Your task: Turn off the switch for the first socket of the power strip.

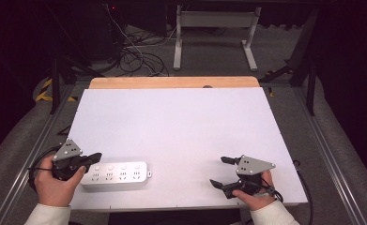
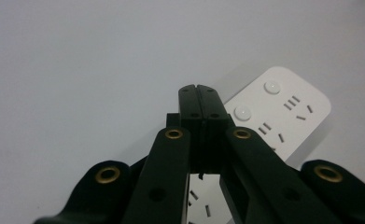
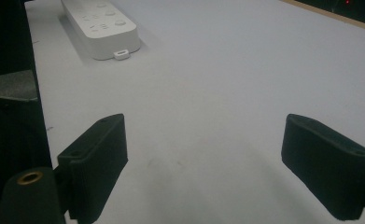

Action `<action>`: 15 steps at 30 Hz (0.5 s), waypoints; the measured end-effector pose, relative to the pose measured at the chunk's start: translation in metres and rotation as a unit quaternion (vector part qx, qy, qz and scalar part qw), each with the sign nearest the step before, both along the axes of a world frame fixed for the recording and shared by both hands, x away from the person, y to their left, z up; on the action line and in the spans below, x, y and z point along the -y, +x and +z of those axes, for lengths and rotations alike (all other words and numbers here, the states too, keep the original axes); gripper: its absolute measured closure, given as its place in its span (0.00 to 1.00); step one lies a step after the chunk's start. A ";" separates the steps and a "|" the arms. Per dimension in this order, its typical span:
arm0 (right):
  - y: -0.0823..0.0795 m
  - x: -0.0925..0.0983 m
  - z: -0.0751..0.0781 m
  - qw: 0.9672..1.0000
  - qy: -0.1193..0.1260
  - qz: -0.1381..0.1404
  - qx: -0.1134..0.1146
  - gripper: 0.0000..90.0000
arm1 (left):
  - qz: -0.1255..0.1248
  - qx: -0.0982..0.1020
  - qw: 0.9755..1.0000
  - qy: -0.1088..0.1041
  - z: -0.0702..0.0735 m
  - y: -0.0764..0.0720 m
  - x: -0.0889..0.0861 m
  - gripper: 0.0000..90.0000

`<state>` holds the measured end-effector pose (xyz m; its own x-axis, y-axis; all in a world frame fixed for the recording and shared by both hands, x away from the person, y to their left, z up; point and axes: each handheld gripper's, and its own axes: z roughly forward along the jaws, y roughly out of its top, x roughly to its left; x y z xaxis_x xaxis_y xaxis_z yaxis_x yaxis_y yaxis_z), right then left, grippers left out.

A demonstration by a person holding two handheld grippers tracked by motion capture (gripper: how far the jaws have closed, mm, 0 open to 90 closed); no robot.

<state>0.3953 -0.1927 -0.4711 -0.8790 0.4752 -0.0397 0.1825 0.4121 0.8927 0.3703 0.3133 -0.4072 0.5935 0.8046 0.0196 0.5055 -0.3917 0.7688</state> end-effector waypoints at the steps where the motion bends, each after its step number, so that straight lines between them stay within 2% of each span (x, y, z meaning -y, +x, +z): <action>1: 0.000 0.000 0.000 1.000 0.000 0.000 0.000 0.16 | -0.007 0.004 1.000 -0.005 0.001 0.000 0.001 1.00; 3: 0.000 0.000 0.000 1.000 0.001 0.000 0.001 0.16 | -0.013 0.017 1.000 -0.017 0.004 0.000 0.003 0.96; 4: 0.000 0.000 0.000 1.000 0.002 0.000 0.001 0.16 | -0.015 0.024 0.999 -0.020 0.005 0.000 0.004 0.86; 5: 0.000 0.000 0.000 1.000 0.002 0.000 0.001 0.16 | -0.021 0.031 0.999 -0.023 0.006 0.000 0.005 0.85; 7: 0.000 0.000 0.000 1.000 0.002 -0.001 0.001 0.16 | -0.023 0.046 0.998 -0.032 0.008 -0.001 0.009 0.76; 15: 0.000 0.000 0.000 1.000 0.004 -0.001 0.002 0.16 | -0.029 0.072 0.995 -0.060 0.009 -0.001 0.015 0.53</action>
